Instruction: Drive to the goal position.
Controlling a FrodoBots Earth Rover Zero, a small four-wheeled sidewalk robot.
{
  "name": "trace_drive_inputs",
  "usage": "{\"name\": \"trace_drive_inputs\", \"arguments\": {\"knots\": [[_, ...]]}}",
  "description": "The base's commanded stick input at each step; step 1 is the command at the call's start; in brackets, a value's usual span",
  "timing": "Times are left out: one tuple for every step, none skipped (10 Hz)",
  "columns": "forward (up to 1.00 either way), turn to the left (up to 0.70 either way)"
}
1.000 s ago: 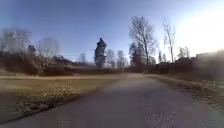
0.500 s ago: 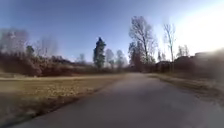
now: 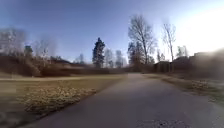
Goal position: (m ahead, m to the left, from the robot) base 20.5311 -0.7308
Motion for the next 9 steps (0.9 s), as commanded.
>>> {"name": "trace_drive_inputs", "arguments": {"knots": [[0.7,0.0],[0.7,-0.08],[0.7,-0.17],[0.7,-0.26],[0.7,-0.35],[0.7,-0.35],[0.7,0.0],[0.7,0.0],[0.7,0.0]]}}
